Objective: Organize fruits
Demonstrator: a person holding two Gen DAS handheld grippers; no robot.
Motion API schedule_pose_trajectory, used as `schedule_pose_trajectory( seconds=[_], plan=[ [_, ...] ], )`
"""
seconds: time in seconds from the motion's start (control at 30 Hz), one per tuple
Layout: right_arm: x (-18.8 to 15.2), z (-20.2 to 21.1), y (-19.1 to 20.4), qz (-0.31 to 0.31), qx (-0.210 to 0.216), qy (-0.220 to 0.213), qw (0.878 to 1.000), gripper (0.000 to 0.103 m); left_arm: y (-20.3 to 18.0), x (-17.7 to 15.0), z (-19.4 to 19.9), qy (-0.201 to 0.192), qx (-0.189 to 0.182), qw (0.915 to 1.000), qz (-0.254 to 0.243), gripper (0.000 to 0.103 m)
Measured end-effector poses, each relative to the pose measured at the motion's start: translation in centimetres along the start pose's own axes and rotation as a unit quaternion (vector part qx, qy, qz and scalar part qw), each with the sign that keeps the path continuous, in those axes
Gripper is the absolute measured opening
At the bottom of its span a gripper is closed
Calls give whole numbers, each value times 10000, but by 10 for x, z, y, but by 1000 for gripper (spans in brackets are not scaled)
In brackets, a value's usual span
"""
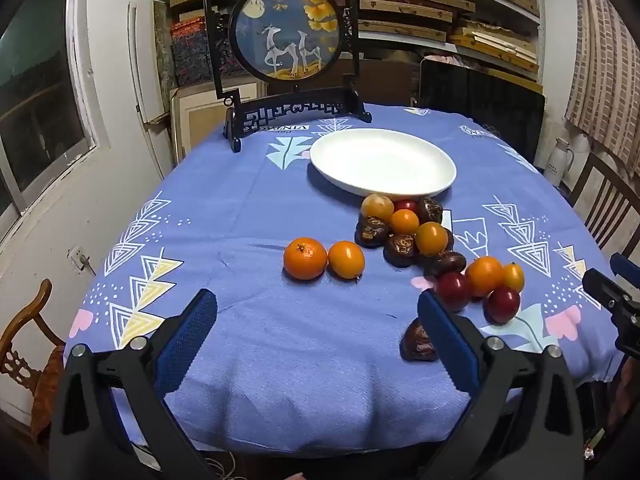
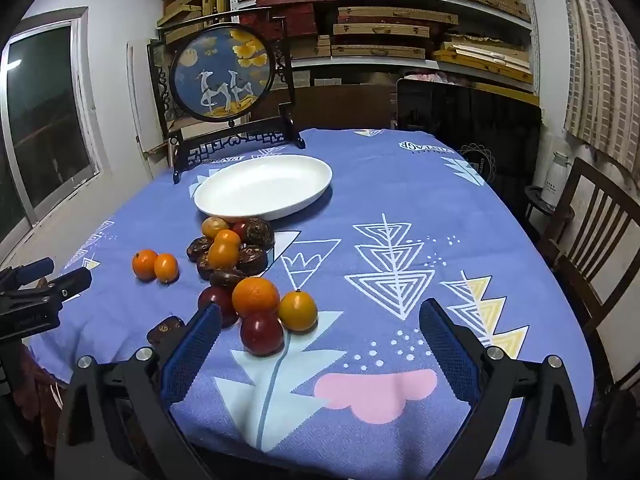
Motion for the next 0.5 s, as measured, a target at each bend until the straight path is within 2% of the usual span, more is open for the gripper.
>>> schedule_pose_trajectory(
  seconds=[0.5],
  plan=[
    [0, -2, -2, 11, 35, 13, 10000, 99, 0, 0, 0, -18, 15, 10000, -17, 98]
  ],
)
Point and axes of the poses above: each gripper's, at about its wrist camera, not at the fingertips, and z roughly against the way its jaws point, y to its left, x to its top, the point moved 7 cm from there along -z, roughly the way its jaws point, and after that the axes turned 7 degrees about z, right-handed, at the moved point
